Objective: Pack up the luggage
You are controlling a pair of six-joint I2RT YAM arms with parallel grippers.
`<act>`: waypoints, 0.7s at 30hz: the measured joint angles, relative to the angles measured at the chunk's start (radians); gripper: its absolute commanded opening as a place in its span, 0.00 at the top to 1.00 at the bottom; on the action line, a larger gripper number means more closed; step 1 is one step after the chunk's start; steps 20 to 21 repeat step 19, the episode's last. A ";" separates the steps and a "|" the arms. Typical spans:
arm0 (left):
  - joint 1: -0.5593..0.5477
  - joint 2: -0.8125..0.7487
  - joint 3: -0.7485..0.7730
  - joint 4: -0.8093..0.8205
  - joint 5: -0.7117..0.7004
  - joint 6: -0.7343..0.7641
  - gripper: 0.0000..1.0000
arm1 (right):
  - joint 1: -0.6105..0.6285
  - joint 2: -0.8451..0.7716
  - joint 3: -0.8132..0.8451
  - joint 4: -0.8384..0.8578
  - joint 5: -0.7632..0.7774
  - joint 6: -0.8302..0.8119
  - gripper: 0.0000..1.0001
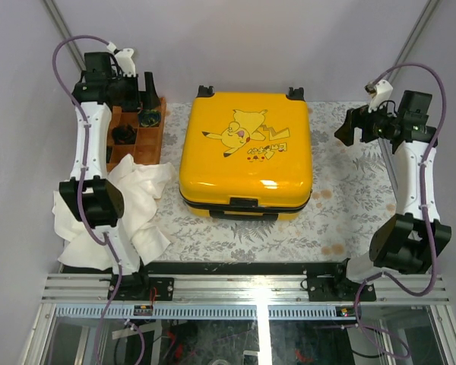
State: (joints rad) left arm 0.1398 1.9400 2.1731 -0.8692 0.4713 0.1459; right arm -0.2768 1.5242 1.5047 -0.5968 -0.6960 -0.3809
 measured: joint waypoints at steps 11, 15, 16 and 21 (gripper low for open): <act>0.000 -0.489 -0.602 -0.020 -0.159 0.010 0.00 | 0.000 -0.293 -0.211 -0.024 0.020 0.180 0.00; 0.000 -0.641 -0.753 -0.018 -0.187 0.008 0.00 | 0.000 -0.349 -0.277 -0.045 0.023 0.189 0.01; 0.000 -0.671 -0.782 -0.017 -0.192 0.007 0.00 | 0.000 -0.357 -0.287 -0.049 0.023 0.190 0.01; 0.000 -0.731 -0.851 -0.014 -0.212 0.000 0.00 | 0.000 -0.377 -0.306 -0.051 0.022 0.192 0.01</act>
